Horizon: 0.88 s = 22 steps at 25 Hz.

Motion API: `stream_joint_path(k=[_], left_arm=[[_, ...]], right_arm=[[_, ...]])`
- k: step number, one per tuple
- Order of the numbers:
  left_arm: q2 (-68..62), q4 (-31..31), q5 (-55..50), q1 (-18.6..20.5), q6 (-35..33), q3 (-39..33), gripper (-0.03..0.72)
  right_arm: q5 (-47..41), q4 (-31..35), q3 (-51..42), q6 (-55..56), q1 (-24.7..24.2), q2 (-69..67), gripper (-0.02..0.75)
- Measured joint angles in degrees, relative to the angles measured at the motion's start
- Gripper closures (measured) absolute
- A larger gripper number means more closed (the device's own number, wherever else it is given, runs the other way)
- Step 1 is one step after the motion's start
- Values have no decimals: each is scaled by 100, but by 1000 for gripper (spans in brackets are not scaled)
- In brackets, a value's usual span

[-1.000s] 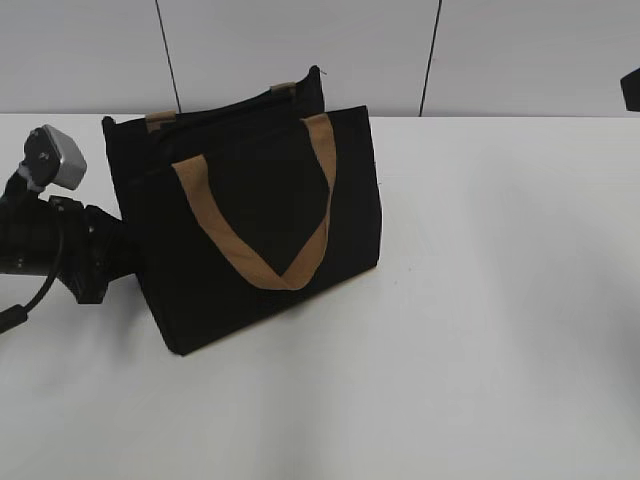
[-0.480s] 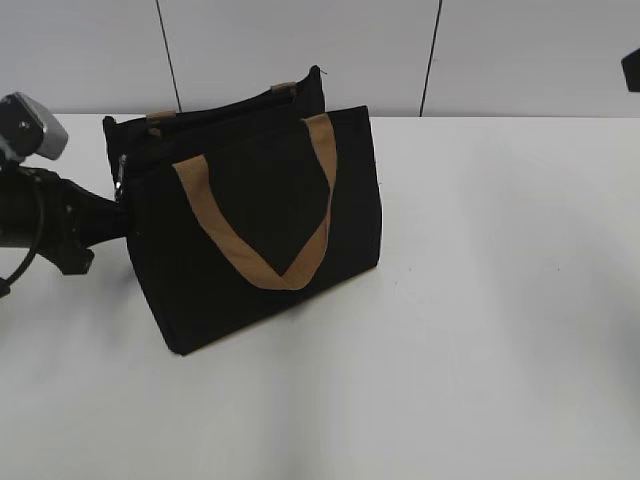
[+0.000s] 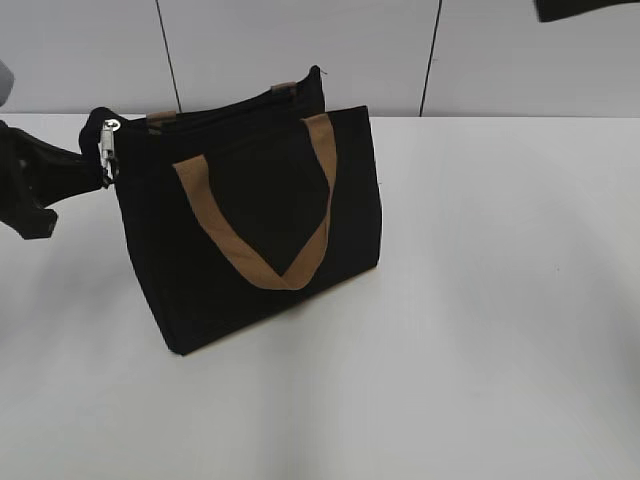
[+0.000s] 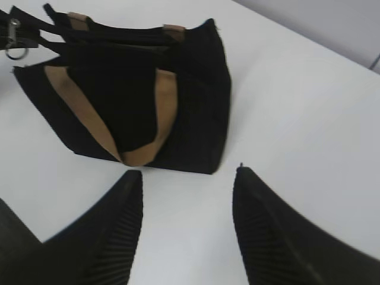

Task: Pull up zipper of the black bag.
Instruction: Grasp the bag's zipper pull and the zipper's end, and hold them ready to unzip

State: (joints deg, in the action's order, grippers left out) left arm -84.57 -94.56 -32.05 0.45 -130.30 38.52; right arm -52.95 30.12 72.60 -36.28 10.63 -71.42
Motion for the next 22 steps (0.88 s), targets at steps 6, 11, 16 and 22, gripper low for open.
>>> stream_joint_path(k=[6,11,16,22], left_arm=[[420,242,5,0,360,-112,659],[686,306,5,0,559,-119,659],[787,313,5,0,619,-119,659],[787,318,-10,0,631,-119,659]], right_arm=[[-26,6,809,705,1154,-1037,361],[-46,11,1579,758,1962,-1924,361],[-52,5,2298,335,2577,-2710,394],[30,12,2731,-191,2976,-3464,430]])
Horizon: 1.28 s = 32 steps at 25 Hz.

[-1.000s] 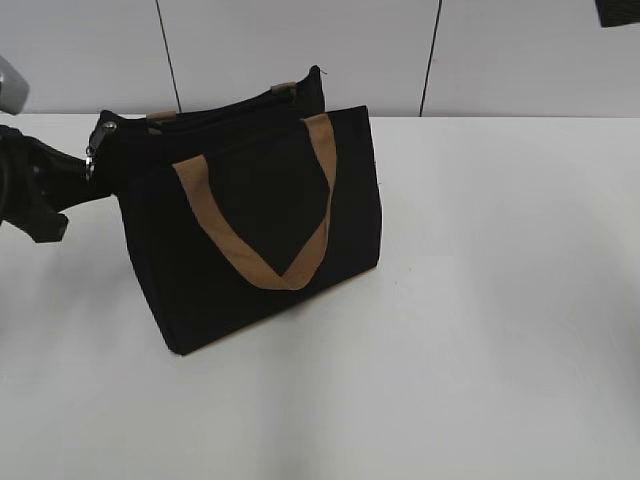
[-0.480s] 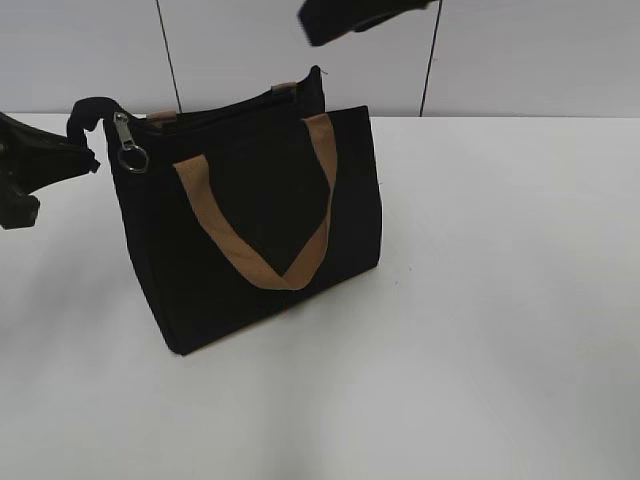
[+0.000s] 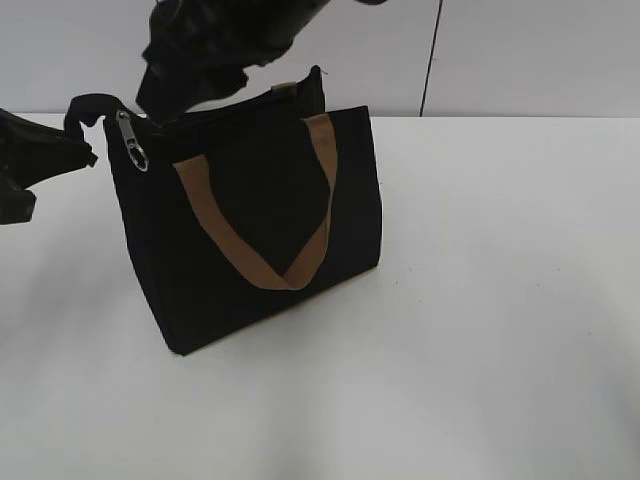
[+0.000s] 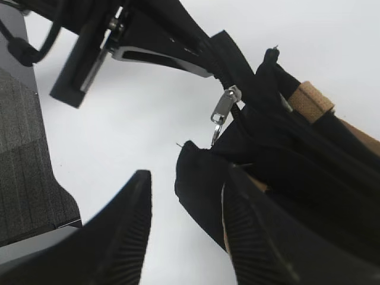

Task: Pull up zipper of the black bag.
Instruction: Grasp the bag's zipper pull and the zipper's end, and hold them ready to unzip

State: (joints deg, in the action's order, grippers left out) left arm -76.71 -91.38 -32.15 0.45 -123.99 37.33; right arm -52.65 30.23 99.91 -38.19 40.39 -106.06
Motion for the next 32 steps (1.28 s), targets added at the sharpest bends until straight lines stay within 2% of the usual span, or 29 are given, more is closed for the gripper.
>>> stream_joint_path(k=[7,11,20,26,32], left_arm=[[0,5,0,0,2,0,660],[0,59,-3,0,2,0,660],[0,88,-3,0,7,0,660],[0,94,-3,0,14,0,660],[0,99,-3,0,14,0,660]], right_arm=[[718,0,10,-49,345,-479,433],[959,5,17,117,380,-633,433],[1025,-189,17,399,375,-823,434],[1198,-432,17,613,375,-823,486],[1192,-460,17,684,375,-967,490]])
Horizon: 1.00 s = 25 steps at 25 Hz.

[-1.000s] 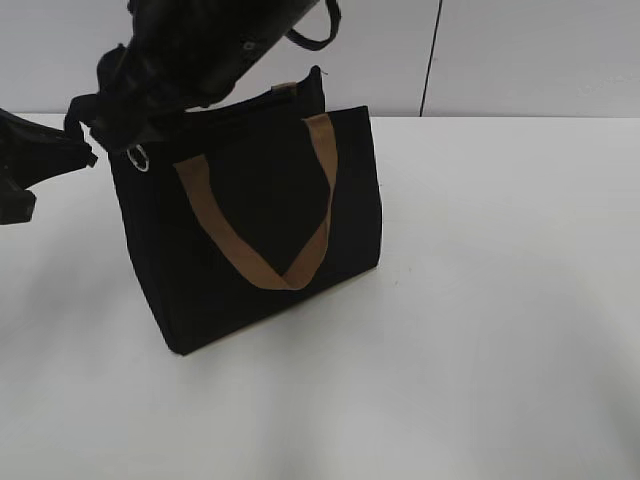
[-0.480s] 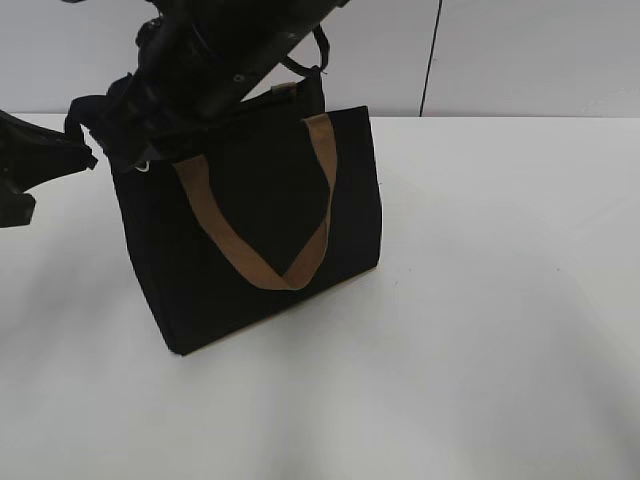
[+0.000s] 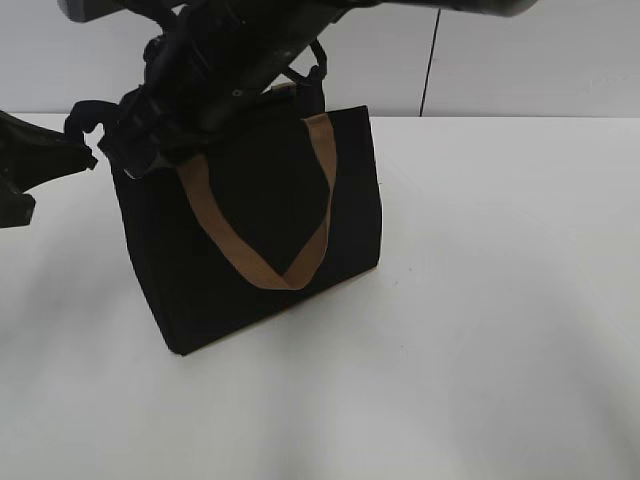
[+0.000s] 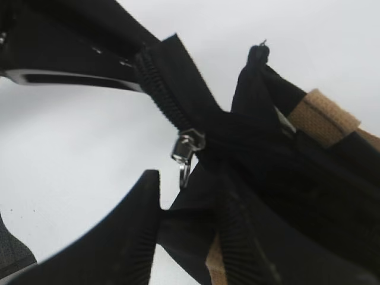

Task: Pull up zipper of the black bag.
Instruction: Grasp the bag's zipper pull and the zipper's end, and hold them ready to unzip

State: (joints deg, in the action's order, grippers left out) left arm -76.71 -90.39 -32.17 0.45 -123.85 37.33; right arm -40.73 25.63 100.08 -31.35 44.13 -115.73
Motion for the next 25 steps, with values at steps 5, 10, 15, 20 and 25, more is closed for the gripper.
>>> stream_joint_path(k=[5,10,15,20,25], left_arm=[[0,11,0,0,0,0,660],[0,11,0,0,2,0,660],[0,11,0,0,2,0,660],[20,11,-49,0,14,0,660],[103,34,-85,0,252,0,660]], right_arm=[[7,-5,0,21,0,-103,490],[-68,1,4,158,0,-116,490],[-81,56,11,176,0,-121,490],[-91,108,11,182,0,-121,463],[-86,114,11,182,0,-127,446]])
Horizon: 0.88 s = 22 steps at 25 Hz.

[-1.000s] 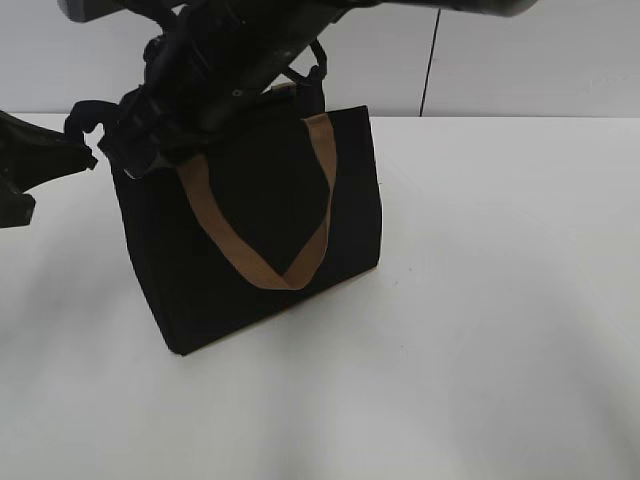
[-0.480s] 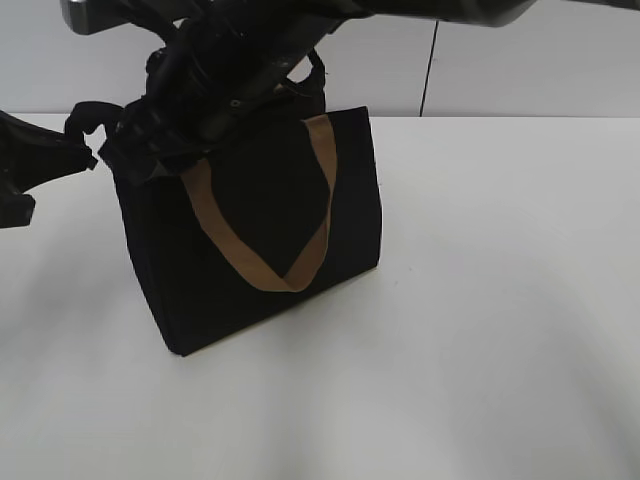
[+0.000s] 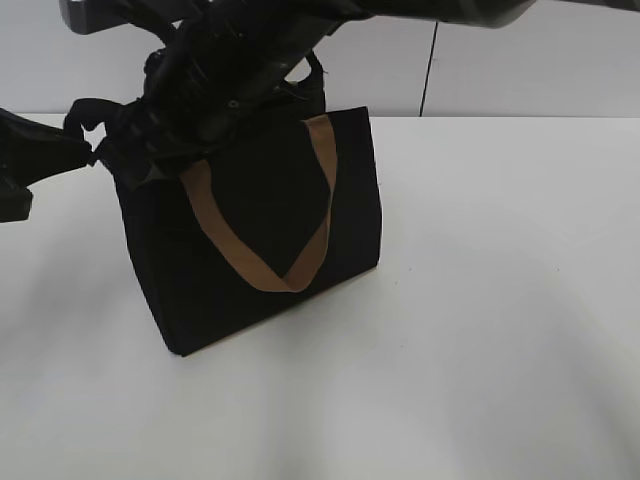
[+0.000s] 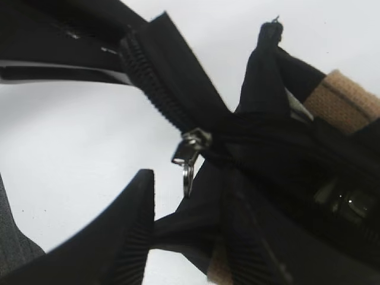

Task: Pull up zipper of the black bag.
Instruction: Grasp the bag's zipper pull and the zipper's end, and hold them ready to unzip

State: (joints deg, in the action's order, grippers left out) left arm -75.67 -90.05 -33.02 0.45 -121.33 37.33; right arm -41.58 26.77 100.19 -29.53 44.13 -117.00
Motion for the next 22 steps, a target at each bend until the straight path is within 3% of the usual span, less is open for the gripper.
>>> stream_joint_path(k=[8,14,22], left_arm=[[467,101,17,0,438,0,660],[587,666,77,0,1159,0,660],[587,781,20,0,1288,0,660]], right_arm=[[0,0,0,0,0,0,446],[92,0,0,-6,0,0,446],[407,0,0,-17,0,0,446]])
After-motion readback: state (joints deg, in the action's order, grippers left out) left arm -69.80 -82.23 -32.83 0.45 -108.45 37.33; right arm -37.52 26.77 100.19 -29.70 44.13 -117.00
